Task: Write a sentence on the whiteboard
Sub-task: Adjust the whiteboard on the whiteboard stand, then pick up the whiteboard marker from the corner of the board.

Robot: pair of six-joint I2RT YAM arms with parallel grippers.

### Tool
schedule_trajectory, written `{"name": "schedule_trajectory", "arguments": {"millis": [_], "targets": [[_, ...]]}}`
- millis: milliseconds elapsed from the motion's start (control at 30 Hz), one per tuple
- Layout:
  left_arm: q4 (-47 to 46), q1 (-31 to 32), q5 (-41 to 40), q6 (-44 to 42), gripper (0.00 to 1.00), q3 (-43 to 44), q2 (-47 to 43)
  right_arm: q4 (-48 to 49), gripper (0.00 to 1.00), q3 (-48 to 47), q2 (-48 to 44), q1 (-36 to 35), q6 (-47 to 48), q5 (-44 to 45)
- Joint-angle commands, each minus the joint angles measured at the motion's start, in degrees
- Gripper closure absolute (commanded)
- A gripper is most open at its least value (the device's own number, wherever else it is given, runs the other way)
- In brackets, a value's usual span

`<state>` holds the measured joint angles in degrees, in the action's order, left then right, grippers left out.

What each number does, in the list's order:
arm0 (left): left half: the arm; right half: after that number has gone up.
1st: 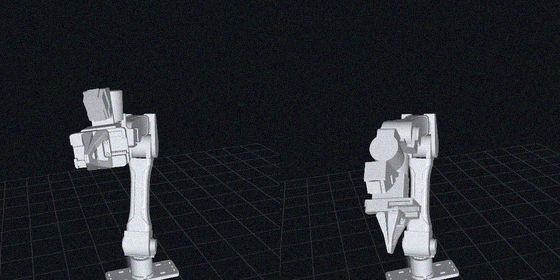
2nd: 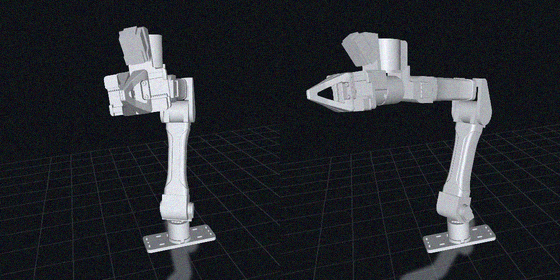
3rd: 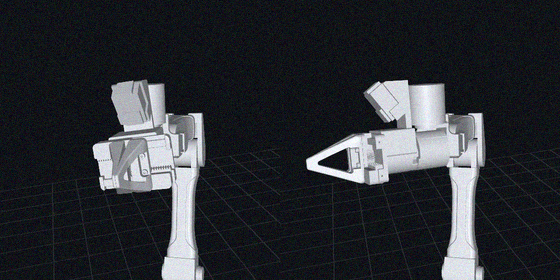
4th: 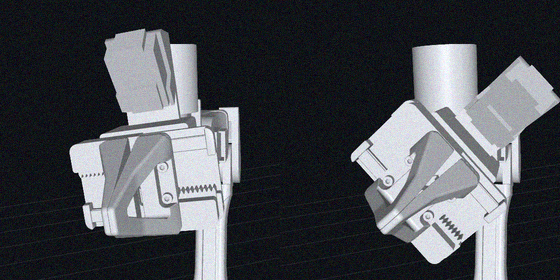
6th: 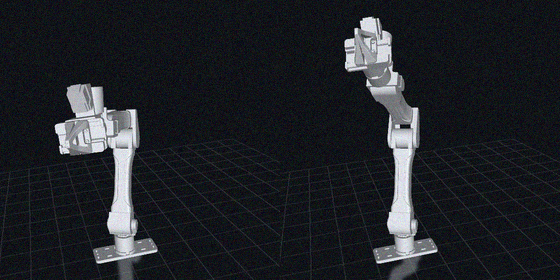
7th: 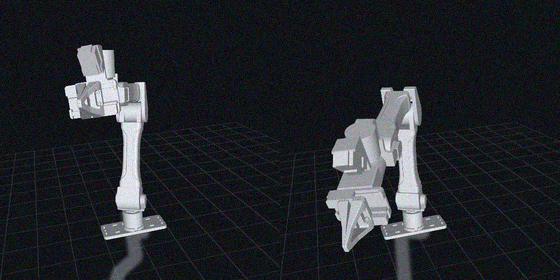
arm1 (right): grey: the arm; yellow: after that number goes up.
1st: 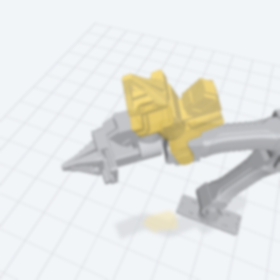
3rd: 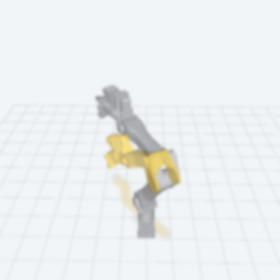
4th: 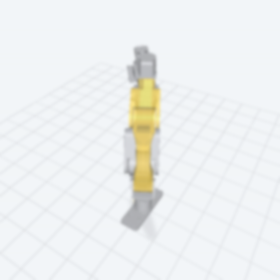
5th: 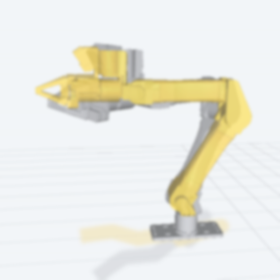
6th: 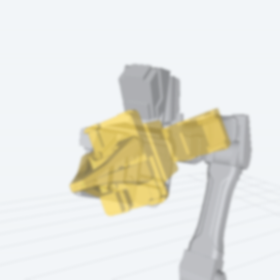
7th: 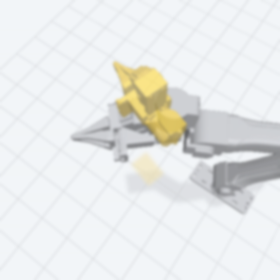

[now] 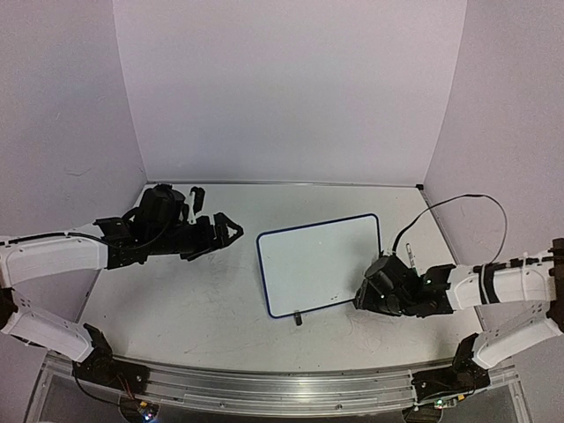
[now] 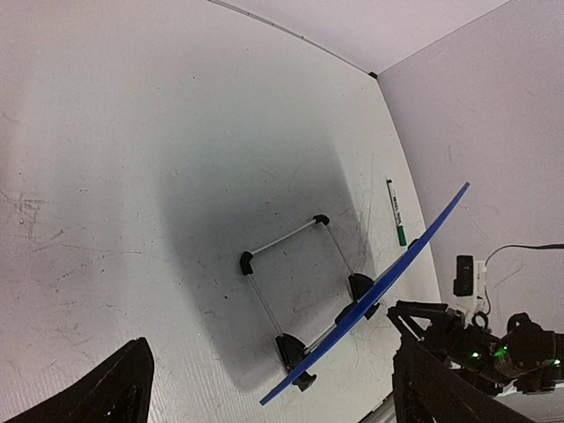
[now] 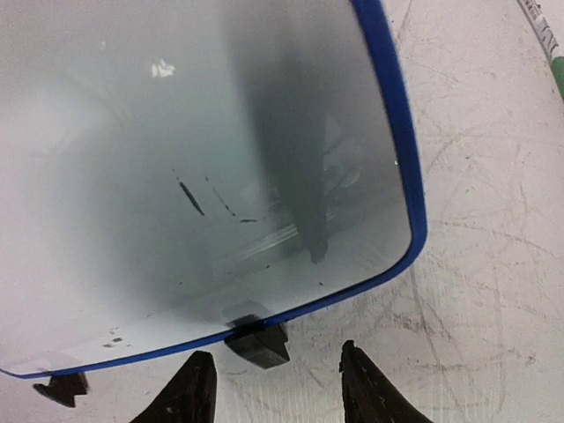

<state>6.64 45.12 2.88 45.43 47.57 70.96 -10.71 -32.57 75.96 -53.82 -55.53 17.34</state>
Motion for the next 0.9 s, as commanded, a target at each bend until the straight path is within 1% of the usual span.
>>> {"name": "schedule_trajectory", "arguments": {"millis": [0, 100, 200, 300, 400, 467, 500, 567, 600, 633, 733, 867], "targets": [[-0.14, 0.21, -0.85, 0.06, 0.05, 0.22, -2.51, -11.52, 0.44, -3.84, -10.46, -0.82, -0.87, 3.03], [-0.14, 0.21, -1.09, 0.01, 0.04, 0.34, -2.40, -16.24, 0.36, -4.84, -17.47, -0.33, -1.61, 4.86], [-0.13, 0.16, -1.08, -0.12, 0.04, 0.66, -2.24, -21.00, 0.32, -7.33, -23.36, 2.43, -0.45, 8.01], [-0.13, 0.14, -1.44, -0.12, 0.04, 0.80, -2.31, -22.34, 0.30, -9.88, -26.58, 9.31, 4.93, 11.69], [0.13, 0.16, -1.49, -0.63, 0.04, 1.28, -2.25, -20.99, 0.28, -12.98, -26.11, 19.97, 14.79, 11.90], [0.53, 0.14, -1.75, -0.89, 0.04, 1.50, -2.46, -17.99, 0.27, -14.51, -23.55, 27.56, 22.51, 9.51], [0.71, 0.14, -1.99, -0.93, 0.03, 1.62, -2.56, -16.31, 0.27, -15.49, -21.68, 31.99, 25.85, 6.52], [1.03, 0.14, -2.32, -1.03, 0.03, 1.73, -2.79, -12.96, 0.27, -17.28, -16.93, 41.55, 31.48, -1.73], [1.16, 0.14, -2.35, -1.04, 0.03, 1.78, -2.84, -12.03, 0.27, -18.83, -14.44, 44.96, 34.37, -6.51], [1.22, 0.14, -2.35, -1.04, 0.03, 1.79, -2.87, -11.45, 0.29, -20.17, -10.77, 48.18, 36.00, -9.30], [1.26, 0.17, -2.35, -0.96, 0.03, 1.55, -3.06, -11.11, 0.33, -25.67, -1.49, 52.16, 40.55, -14.89], [1.48, 0.14, -2.66, -1.35, 0.03, 1.43, -2.87, -11.18, 0.36, -31.98, 8.63, 52.96, 45.05, -16.89]]}}
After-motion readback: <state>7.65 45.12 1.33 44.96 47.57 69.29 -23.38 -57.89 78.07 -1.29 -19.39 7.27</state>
